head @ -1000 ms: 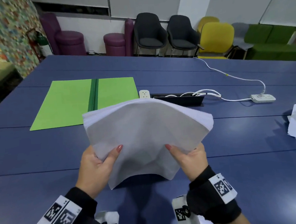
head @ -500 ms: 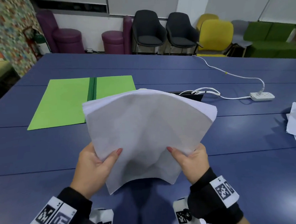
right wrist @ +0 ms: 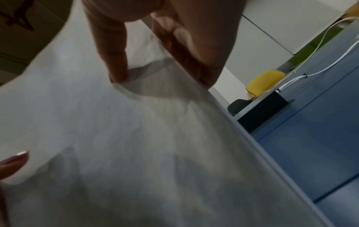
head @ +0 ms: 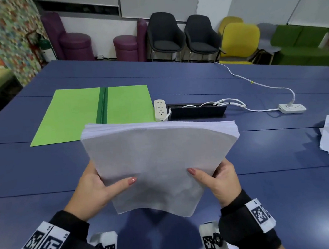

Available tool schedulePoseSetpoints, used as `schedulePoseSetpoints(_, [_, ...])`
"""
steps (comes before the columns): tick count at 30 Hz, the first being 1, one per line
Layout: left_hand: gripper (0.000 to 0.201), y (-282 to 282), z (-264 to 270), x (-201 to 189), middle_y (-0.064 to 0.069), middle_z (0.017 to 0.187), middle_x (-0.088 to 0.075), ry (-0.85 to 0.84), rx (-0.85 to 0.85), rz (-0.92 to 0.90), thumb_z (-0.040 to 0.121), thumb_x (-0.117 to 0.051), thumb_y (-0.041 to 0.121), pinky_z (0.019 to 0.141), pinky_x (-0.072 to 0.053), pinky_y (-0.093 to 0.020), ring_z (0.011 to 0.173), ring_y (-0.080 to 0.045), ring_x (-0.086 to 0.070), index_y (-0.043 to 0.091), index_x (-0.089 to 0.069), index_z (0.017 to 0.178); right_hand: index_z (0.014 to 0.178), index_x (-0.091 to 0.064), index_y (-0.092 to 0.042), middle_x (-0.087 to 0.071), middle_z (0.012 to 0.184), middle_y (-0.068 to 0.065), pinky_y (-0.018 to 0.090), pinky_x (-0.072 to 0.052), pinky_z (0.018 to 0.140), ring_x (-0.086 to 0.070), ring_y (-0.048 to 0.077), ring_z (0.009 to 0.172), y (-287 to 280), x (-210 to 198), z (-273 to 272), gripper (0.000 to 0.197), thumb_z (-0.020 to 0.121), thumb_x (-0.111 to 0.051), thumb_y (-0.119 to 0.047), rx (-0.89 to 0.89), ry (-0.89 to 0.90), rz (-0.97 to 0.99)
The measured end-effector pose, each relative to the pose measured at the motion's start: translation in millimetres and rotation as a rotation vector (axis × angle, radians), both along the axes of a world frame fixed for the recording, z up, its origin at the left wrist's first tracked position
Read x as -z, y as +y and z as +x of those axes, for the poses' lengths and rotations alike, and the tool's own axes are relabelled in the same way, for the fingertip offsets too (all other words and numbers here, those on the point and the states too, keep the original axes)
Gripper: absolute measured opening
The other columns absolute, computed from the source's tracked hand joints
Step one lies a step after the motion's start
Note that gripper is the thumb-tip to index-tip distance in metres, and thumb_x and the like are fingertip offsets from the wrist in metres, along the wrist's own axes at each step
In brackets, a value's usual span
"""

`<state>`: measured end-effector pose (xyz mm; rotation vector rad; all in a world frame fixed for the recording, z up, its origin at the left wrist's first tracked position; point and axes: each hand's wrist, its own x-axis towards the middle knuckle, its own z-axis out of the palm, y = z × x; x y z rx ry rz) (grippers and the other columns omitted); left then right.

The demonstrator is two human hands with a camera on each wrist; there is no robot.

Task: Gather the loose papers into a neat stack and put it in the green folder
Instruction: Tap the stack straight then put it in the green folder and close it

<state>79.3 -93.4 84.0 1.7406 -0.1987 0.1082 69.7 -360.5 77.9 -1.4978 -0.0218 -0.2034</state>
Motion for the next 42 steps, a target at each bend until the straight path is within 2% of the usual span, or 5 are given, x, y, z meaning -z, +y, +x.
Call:
schedulePoseSetpoints(5, [0.071,7.3,0.5,6.4,0.010,0.099,-0.074,0.099,0.053,0.026,0.040,-0.087,0.047,0.072,-0.050,-0.008,0.087,0.004,-0.067,0.016,-0.064,0.100,0.099,-0.062,-0.002,-0.075,0.089,0.001,0.015,-0.053,0.068,-0.070,0.010,0.084,-2.4,9.7,0.1,0.050,0.054,-0.083,-0.006,-0.032,0.062,-0.031])
schedulePoseSetpoints(8, [0.025,4.7,-1.7,2.4,0.013,0.098,-0.073,0.138,0.083,0.002,0.065,-0.077,0.008,0.068,-0.049,-0.006,0.079,0.005,-0.068,0.018,-0.070,0.087,0.078,-0.068,-0.007,-0.076,0.070,-0.011,0.012,-0.052,0.062,-0.070,0.002,0.070,-0.6,7.1,-1.7,0.026,0.066,-0.072,0.016,-0.105,0.086,-0.026])
schedulePoseSetpoints(11, [0.043,5.7,-1.2,5.0,0.019,0.085,-0.075,0.144,0.119,-0.002,0.068,-0.070,-0.009,0.067,-0.048,-0.005,0.078,0.006,-0.068,0.032,-0.075,0.081,0.085,-0.067,0.002,-0.076,0.071,-0.011,0.012,-0.052,0.063,-0.071,0.003,0.071,-2.8,10.7,-2.0,0.023,0.068,-0.067,0.019,-0.123,0.113,-0.011])
schedulePoseSetpoints(20, [0.020,-15.9,-11.8,24.0,0.008,0.091,-0.075,0.051,-0.036,0.048,0.071,-0.059,0.053,0.071,-0.049,-0.013,0.080,-0.003,-0.067,0.041,-0.069,0.083,0.086,-0.067,-0.022,-0.074,0.079,-0.023,0.009,-0.050,0.074,-0.068,-0.005,0.082,11.3,22.9,-10.7,0.027,0.084,-0.059,0.004,-0.068,0.081,-0.151])
schedulePoseSetpoints(42, [0.022,-14.5,-3.8,19.7,0.033,0.091,-0.069,-0.004,0.061,0.116,0.067,-0.057,0.054,0.076,-0.046,-0.004,0.090,0.011,-0.064,0.056,-0.066,0.087,0.086,-0.067,-0.023,-0.073,0.082,-0.012,0.016,-0.052,0.077,-0.069,0.003,0.086,6.2,40.5,-8.0,0.023,0.083,-0.062,0.000,0.035,0.124,-0.225])
